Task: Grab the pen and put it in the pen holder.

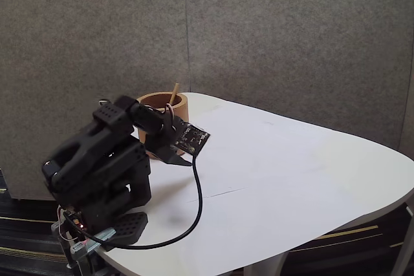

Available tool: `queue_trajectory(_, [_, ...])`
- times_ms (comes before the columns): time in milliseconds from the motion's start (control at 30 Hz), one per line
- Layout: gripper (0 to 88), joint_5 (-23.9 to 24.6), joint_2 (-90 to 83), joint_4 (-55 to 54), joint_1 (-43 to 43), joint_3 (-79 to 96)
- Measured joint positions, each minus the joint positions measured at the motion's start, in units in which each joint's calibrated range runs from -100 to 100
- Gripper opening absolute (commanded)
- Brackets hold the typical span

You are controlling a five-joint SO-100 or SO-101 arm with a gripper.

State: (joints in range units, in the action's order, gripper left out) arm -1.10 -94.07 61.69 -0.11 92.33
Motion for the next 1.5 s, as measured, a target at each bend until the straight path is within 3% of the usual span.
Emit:
queue_trajectory(267, [30.6, 1.3, -2.2, 8.9, 0.0, 2.4])
queue_trajectory(1500, [30.6, 1.8, -2.5, 9.2, -0.1, 2.4])
